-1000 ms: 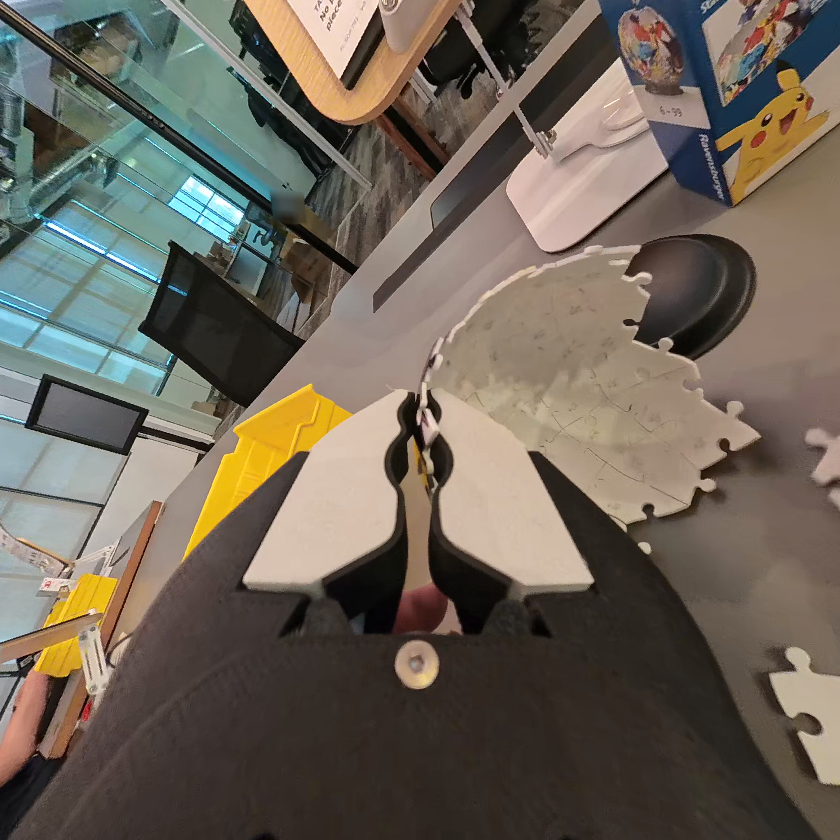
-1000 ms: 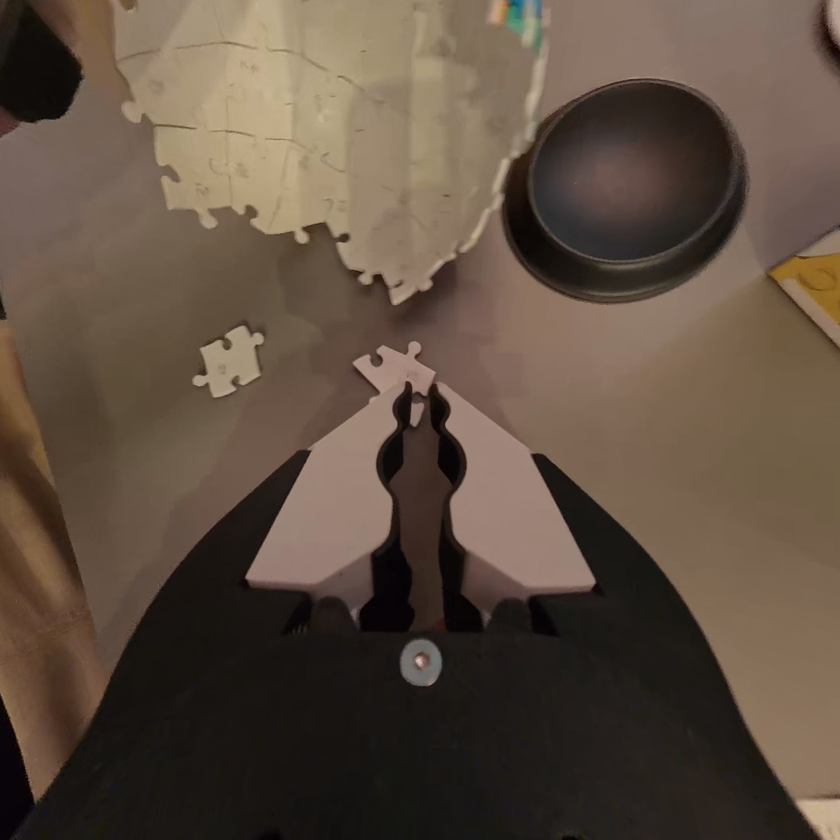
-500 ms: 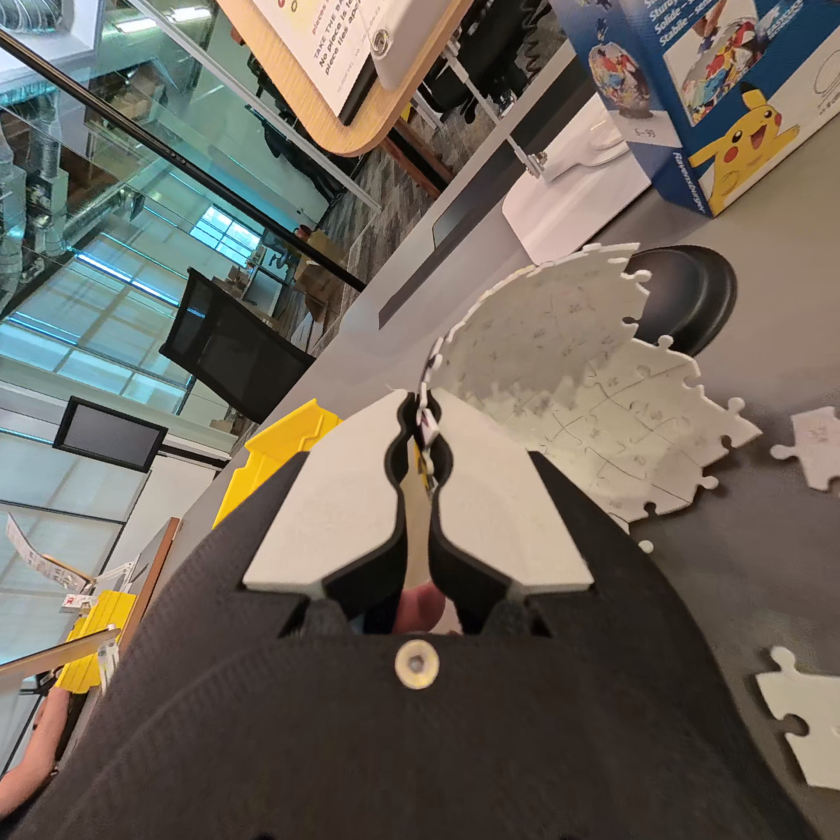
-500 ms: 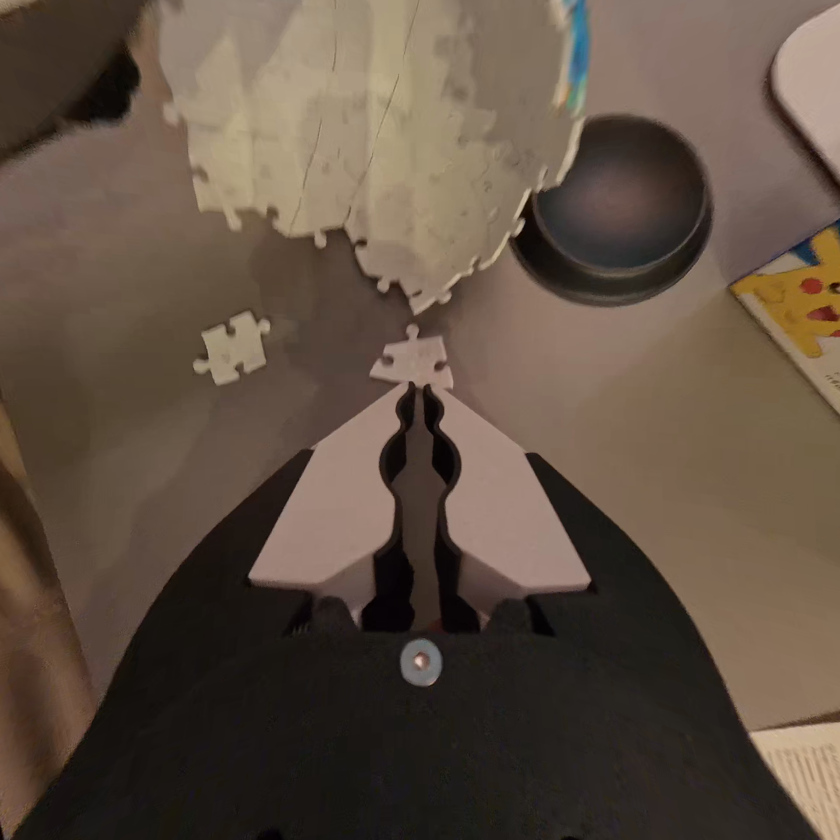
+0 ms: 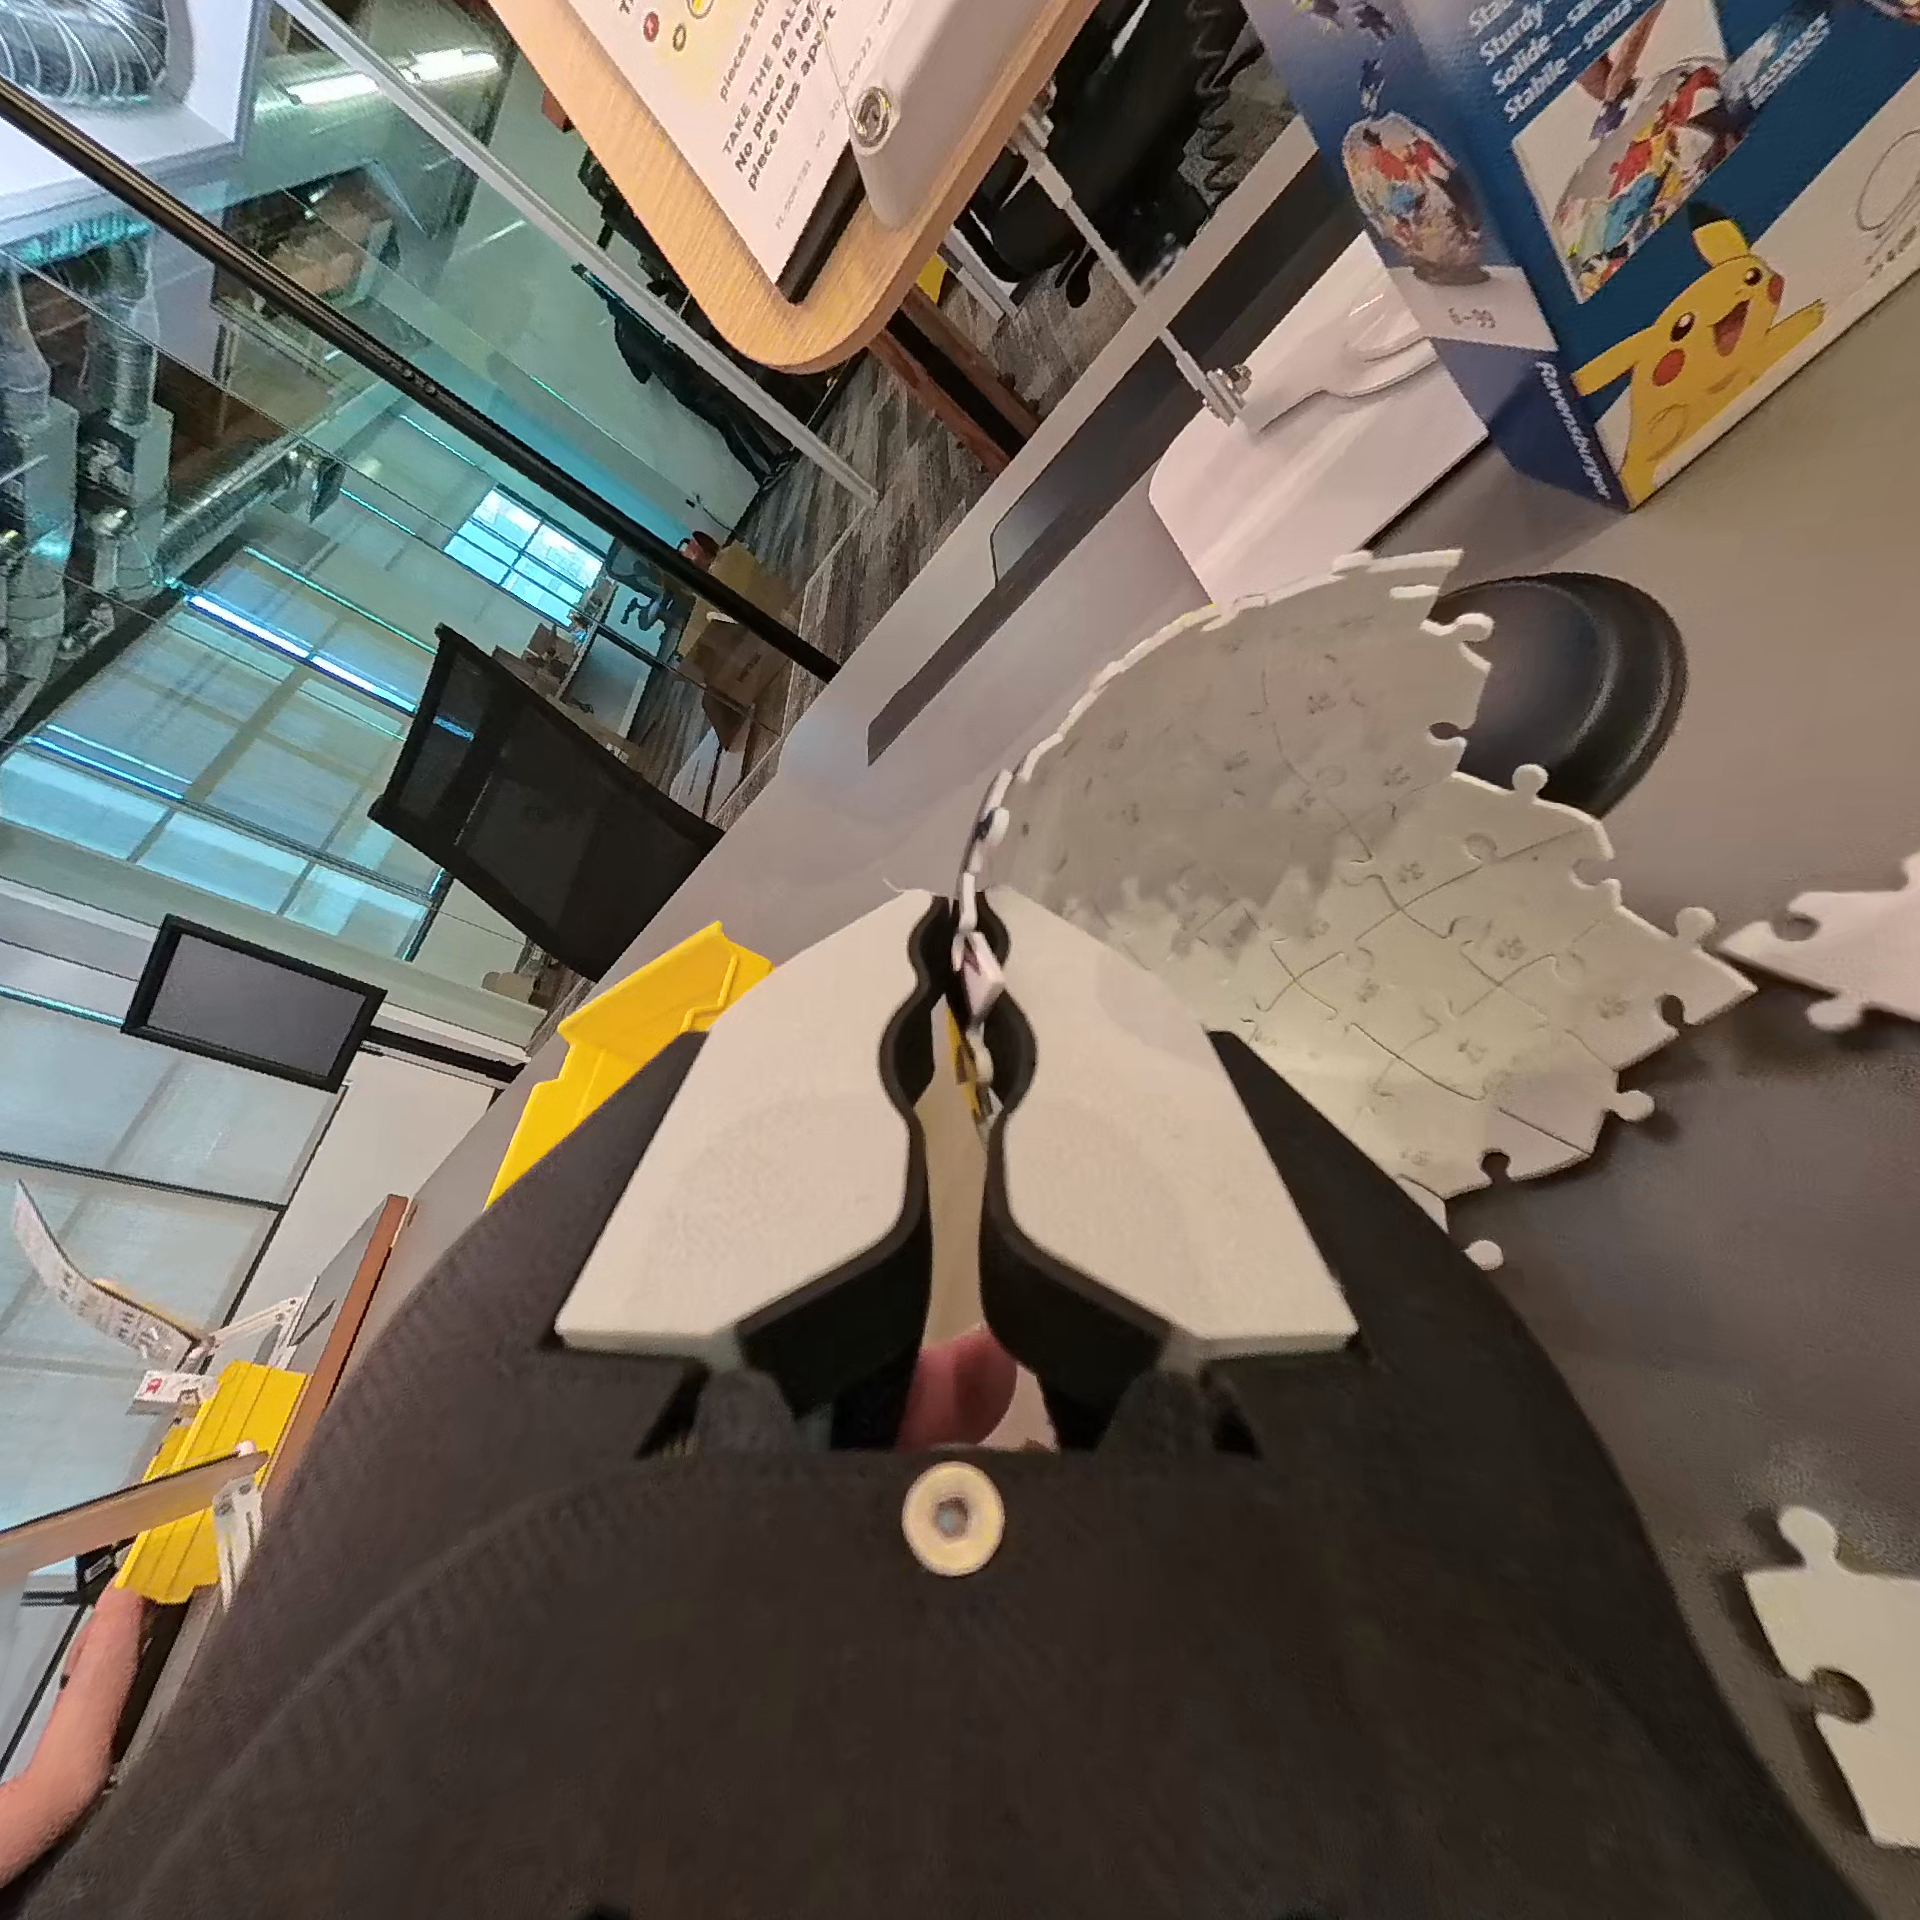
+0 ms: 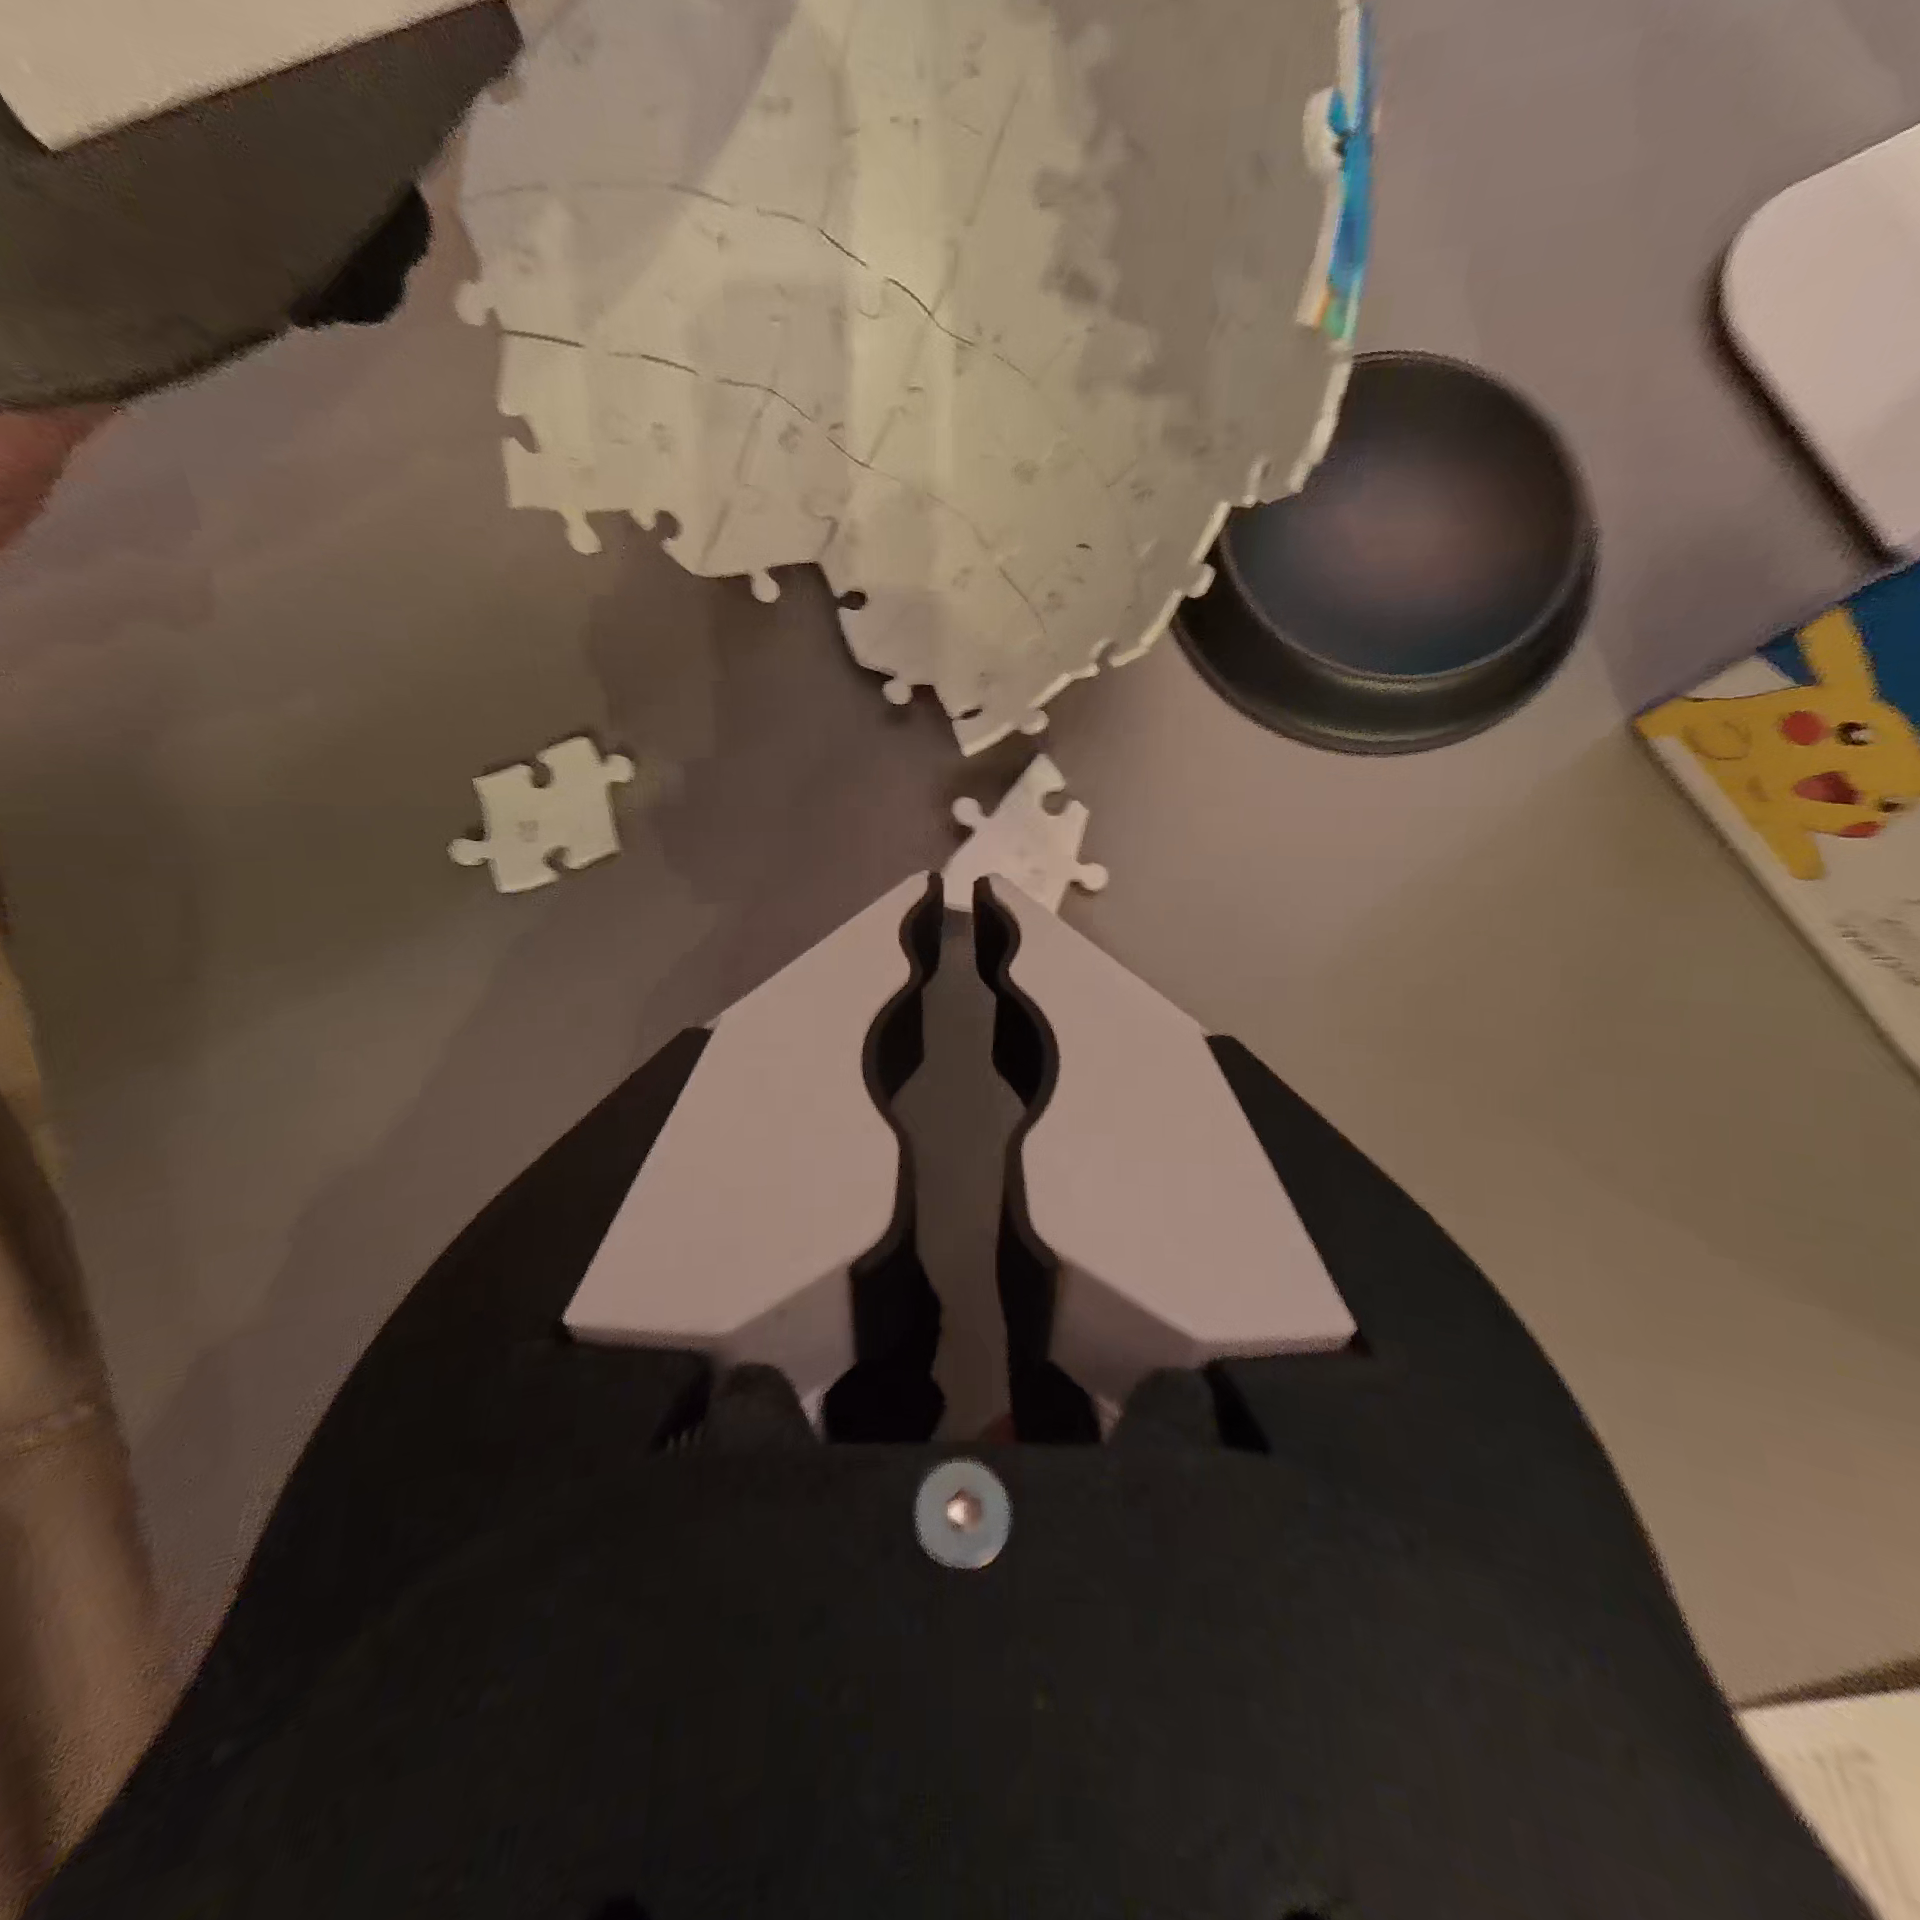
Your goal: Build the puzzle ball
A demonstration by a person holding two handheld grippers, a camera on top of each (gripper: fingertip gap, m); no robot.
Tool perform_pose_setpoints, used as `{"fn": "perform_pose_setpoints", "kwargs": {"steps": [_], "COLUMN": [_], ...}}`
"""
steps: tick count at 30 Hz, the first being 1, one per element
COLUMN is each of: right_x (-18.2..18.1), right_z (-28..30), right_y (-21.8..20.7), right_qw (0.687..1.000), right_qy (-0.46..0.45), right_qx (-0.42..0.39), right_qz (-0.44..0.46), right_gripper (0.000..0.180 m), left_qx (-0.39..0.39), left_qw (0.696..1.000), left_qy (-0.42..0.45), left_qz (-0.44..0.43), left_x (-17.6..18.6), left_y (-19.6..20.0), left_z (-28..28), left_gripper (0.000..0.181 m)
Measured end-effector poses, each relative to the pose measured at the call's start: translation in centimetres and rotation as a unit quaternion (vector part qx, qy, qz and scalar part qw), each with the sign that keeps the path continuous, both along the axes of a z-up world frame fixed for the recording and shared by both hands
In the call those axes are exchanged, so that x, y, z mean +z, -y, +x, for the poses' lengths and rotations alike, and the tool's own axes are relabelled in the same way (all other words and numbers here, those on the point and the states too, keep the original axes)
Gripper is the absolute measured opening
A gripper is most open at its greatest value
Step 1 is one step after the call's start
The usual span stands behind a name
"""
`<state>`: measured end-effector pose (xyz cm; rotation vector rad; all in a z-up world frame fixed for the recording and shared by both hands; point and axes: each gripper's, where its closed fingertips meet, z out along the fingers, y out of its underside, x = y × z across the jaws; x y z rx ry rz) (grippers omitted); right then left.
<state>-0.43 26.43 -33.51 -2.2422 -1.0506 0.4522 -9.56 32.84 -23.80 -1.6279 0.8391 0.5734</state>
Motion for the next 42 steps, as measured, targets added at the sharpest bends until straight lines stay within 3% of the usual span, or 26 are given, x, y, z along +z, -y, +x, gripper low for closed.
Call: {"fn": "perform_pose_setpoints", "kwargs": {"steps": [1,5,17,28,42], "right_x": [-0.2,-1.3,-1.4,-1.4,-1.4], "right_z": [0.4,0.5,-1.4,-1.7,-2.0], "right_y": [-0.4,-0.8,-0.6,-1.0,0.2], "right_qw": [1.000,1.000,0.997,0.991,0.988], "right_qy": [0.012,0.020,0.015,0.046,0.040], "right_qx": [-0.003,-0.006,0.078,0.103,0.138], "right_qz": [0.014,0.010,0.017,0.064,0.055], "right_gripper": [0.007,0.022,0.010,0.009,0.006], "left_qx": [-0.001,-0.002,-0.040,-0.095,-0.158], "left_qw": [1.000,1.000,0.999,0.994,0.985], "left_qy": [-0.001,0.000,-0.016,-0.037,-0.061], "left_qz": [0.002,0.002,0.014,0.034,0.041], "left_x": [0.1,0.1,0.3,0.4,0.5], "left_y": [-0.1,-0.9,-1.6,-1.1,-1.3], "left_z": [0.1,0.2,0.8,2.2,3.5], "left_gripper": [0.003,0.003,0.003,0.003,0.003]}}
